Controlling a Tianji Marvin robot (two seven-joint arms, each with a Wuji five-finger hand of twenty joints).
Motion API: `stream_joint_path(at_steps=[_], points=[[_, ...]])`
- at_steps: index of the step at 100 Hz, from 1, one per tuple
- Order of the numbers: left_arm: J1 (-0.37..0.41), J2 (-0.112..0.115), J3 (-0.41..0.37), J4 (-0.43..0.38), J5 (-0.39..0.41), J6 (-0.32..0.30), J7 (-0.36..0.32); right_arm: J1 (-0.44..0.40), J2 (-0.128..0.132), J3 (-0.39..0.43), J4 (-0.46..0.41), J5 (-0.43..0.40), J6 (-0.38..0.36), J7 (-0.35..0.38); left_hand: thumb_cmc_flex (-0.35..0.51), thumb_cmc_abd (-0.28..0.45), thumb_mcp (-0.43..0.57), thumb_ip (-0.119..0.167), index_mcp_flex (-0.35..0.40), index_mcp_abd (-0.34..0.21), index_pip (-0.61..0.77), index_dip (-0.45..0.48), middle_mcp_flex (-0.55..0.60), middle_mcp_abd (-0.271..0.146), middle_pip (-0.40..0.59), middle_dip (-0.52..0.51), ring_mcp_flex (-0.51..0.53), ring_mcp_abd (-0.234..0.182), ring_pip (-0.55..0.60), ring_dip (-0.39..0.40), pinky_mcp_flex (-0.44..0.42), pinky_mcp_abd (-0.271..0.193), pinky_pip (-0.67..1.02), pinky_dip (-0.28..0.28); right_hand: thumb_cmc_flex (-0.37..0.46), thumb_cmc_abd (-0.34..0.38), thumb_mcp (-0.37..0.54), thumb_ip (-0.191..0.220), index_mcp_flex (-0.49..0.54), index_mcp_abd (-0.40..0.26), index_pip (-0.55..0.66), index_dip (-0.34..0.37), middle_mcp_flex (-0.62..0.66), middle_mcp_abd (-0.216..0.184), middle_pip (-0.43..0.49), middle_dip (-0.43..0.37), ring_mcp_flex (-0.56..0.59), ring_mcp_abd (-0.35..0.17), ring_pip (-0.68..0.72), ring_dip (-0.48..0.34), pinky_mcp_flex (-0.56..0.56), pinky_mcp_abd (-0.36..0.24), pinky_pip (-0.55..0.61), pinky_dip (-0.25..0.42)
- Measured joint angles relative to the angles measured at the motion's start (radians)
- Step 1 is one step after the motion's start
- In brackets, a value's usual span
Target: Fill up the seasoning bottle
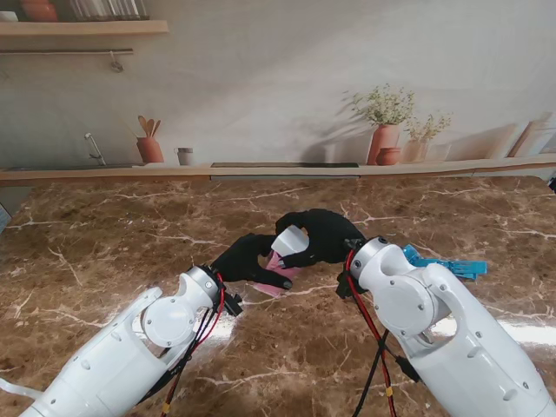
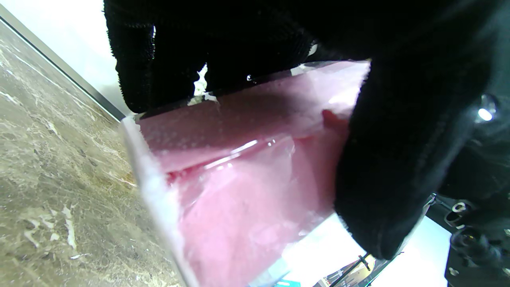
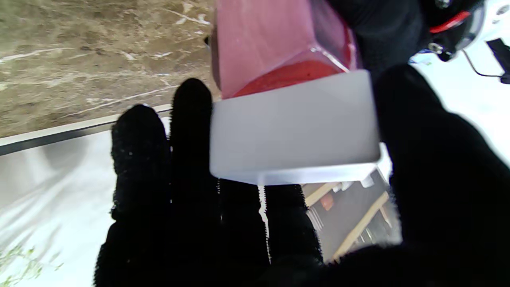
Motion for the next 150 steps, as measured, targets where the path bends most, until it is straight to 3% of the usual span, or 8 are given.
stream_joint_path(at_steps=[9, 22, 41, 52, 65, 73, 112, 150], points=[[0.001, 0.000, -0.001, -0.004, 0.000, 0.000, 0.000, -0.006, -0.001, 0.017, 0.005, 0.039, -0.027, -0.003, 0.000, 0.000, 0.000, 0.000, 0.000, 0.000, 0.000, 0.000, 0.000, 0.000, 0.000, 0.000, 0.000, 0.000, 0.000, 0.000, 0.000, 0.000, 0.000, 0.000, 0.027, -0.096, 0.133, -0.112, 0.024, -0.026, 0.001, -0.004, 0.011, 0.010, -0.045, -0.011, -0.014, 0.052, -0.063, 0.000, -0.011, 0.040, -0.037, 0.000], [0.000, -0.001, 0.000, -0.006, -0.001, 0.000, 0.000, -0.026, -0.007, 0.039, 0.004, 0.043, -0.066, -0.028, 0.000, 0.000, 0.000, 0.000, 0.000, 0.000, 0.000, 0.000, 0.000, 0.000, 0.000, 0.000, 0.000, 0.000, 0.000, 0.000, 0.000, 0.000, 0.000, 0.000, 0.102, -0.147, 0.150, -0.167, 0.042, -0.059, -0.001, -0.029, 0.031, 0.009, -0.096, 0.000, -0.036, 0.088, -0.137, 0.000, -0.028, 0.064, -0.073, -0.001], [-0.004, -0.005, 0.000, -0.006, -0.004, -0.001, 0.006, -0.061, -0.025, 0.065, 0.011, 0.037, -0.118, -0.166, -0.006, 0.003, 0.000, -0.009, 0.000, 0.000, 0.000, 0.000, 0.000, -0.003, 0.000, 0.000, 0.000, 0.000, 0.000, 0.000, 0.000, 0.000, 0.000, 0.000, 0.118, -0.198, 0.150, -0.167, 0.065, -0.103, 0.019, -0.029, 0.063, 0.005, -0.101, 0.041, -0.036, 0.094, -0.142, 0.008, -0.031, 0.072, -0.073, 0.010], [-0.004, -0.004, 0.001, 0.004, -0.002, -0.001, 0.007, -0.063, -0.033, 0.079, 0.018, 0.029, -0.149, -0.192, -0.006, 0.003, 0.000, -0.009, 0.000, 0.000, 0.000, 0.000, 0.000, -0.003, 0.000, -0.001, 0.000, 0.000, 0.000, -0.007, 0.000, 0.000, 0.000, 0.000, 0.144, -0.230, 0.150, -0.167, 0.080, -0.124, 0.025, -0.039, 0.070, -0.001, -0.111, 0.050, -0.047, 0.100, -0.140, 0.008, -0.050, 0.077, -0.052, -0.088], [0.000, -0.004, 0.000, 0.009, -0.001, 0.000, 0.009, -0.070, -0.037, 0.096, 0.015, 0.018, -0.145, -0.196, -0.006, 0.003, 0.000, -0.009, 0.000, 0.000, 0.000, 0.000, 0.000, -0.003, 0.000, -0.011, 0.000, 0.000, 0.000, -0.016, 0.000, 0.000, 0.000, 0.000, 0.156, -0.233, 0.150, -0.167, 0.082, -0.131, 0.025, -0.051, 0.070, -0.002, -0.121, 0.050, -0.066, 0.103, -0.140, 0.008, -0.070, 0.078, -0.050, -0.098], [0.005, -0.005, -0.006, 0.009, 0.002, 0.000, 0.013, -0.089, -0.038, 0.120, 0.000, 0.002, -0.124, -0.191, -0.006, 0.003, 0.000, -0.009, 0.000, 0.000, 0.000, 0.000, 0.000, -0.003, 0.000, -0.015, 0.000, 0.000, 0.000, -0.017, 0.000, 0.000, 0.000, 0.000, 0.156, -0.233, 0.150, -0.167, 0.082, -0.131, 0.025, -0.055, 0.070, -0.003, -0.123, 0.050, -0.068, 0.103, -0.139, 0.009, -0.073, 0.078, -0.050, -0.025], [0.039, -0.008, -0.063, 0.015, 0.014, -0.003, 0.053, -0.209, -0.021, 0.175, -0.005, -0.269, -0.015, -0.192, -0.006, 0.003, 0.000, -0.009, 0.000, 0.000, 0.000, -0.010, 0.000, -0.005, -0.001, -0.026, 0.000, -0.001, 0.000, -0.028, 0.000, 0.000, 0.000, 0.000, 0.156, -0.233, 0.174, -0.167, 0.082, -0.135, 0.018, -0.065, 0.060, -0.005, -0.125, 0.051, -0.087, 0.104, -0.139, 0.012, -0.092, 0.077, -0.063, 0.010], [0.068, -0.009, -0.109, 0.016, 0.033, -0.012, 0.091, -0.295, -0.004, 0.177, 0.060, -0.330, 0.060, -0.171, -0.006, 0.003, 0.000, -0.010, 0.000, 0.000, 0.000, -0.036, 0.022, -0.009, -0.035, -0.097, 0.004, -0.001, -0.001, -0.043, 0.000, 0.002, 0.000, 0.003, 0.126, -0.214, 0.231, -0.167, 0.071, -0.141, -0.005, -0.066, 0.040, -0.014, -0.132, 0.051, -0.119, 0.095, -0.138, 0.022, -0.125, 0.064, -0.087, 0.023]])
